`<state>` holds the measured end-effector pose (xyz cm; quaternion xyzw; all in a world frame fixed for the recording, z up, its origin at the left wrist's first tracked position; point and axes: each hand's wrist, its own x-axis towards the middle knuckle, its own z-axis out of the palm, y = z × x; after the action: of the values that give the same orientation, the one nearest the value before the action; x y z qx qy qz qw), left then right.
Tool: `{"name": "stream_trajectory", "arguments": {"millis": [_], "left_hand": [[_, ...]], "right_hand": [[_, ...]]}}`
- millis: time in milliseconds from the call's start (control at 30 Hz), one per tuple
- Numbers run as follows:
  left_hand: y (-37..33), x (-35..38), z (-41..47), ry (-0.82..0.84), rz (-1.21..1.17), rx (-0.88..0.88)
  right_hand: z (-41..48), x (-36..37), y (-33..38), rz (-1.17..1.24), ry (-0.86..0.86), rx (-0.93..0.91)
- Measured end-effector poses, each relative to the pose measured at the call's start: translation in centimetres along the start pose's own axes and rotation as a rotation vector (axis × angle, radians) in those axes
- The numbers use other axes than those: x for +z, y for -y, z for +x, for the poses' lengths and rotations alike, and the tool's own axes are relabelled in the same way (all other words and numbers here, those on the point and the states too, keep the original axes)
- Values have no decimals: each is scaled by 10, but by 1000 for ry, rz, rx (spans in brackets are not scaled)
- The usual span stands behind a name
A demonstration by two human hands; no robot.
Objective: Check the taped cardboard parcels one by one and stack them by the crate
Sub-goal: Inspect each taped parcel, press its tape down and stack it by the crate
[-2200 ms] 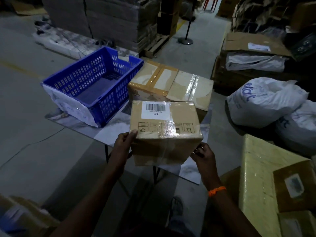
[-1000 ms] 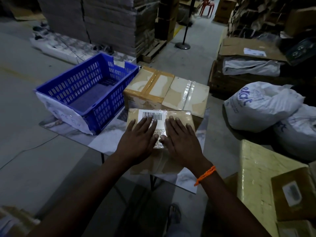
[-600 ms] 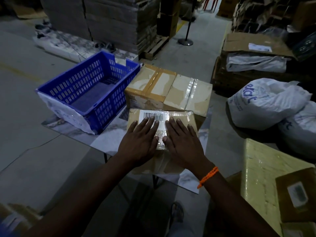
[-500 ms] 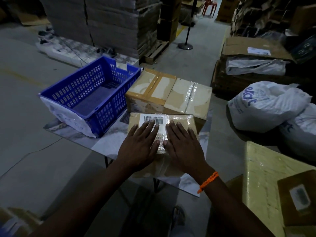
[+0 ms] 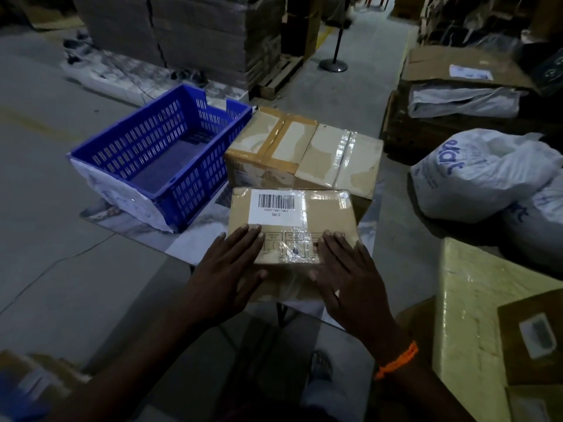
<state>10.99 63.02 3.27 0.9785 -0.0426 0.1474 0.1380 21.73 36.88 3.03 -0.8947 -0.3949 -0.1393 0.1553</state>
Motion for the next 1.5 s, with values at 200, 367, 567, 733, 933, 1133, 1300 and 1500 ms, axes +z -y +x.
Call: {"name": "stream_trajectory", "arguments": {"millis": [200, 367, 567, 733, 933, 1133, 1300, 1500], "left_hand": [[-5, 9, 3, -65, -56, -64], [-6, 5, 10, -41, -137, -119], [-5, -6, 24, -207, -494, -248], [10, -17, 58, -208, -641, -671], [5, -15, 57, -27, -990, -745], [12, -22, 18, -289, -1031, -774], [1, -19, -17, -460, -1192, -946], [-21, 19, -42, -436, -1315, -1027]], "right_hand": [[5, 0, 4, 29, -17, 41], [13, -3, 1, 119, -42, 51], [24, -20, -5, 412, -337, 324], [71, -27, -41, 963, -1, 720], [90, -20, -35, 1088, 194, 658], [85, -9, -27, 1149, 186, 761], [63, 0, -9, 1189, 71, 824], [24, 13, -8, 1137, -66, 836]]}}
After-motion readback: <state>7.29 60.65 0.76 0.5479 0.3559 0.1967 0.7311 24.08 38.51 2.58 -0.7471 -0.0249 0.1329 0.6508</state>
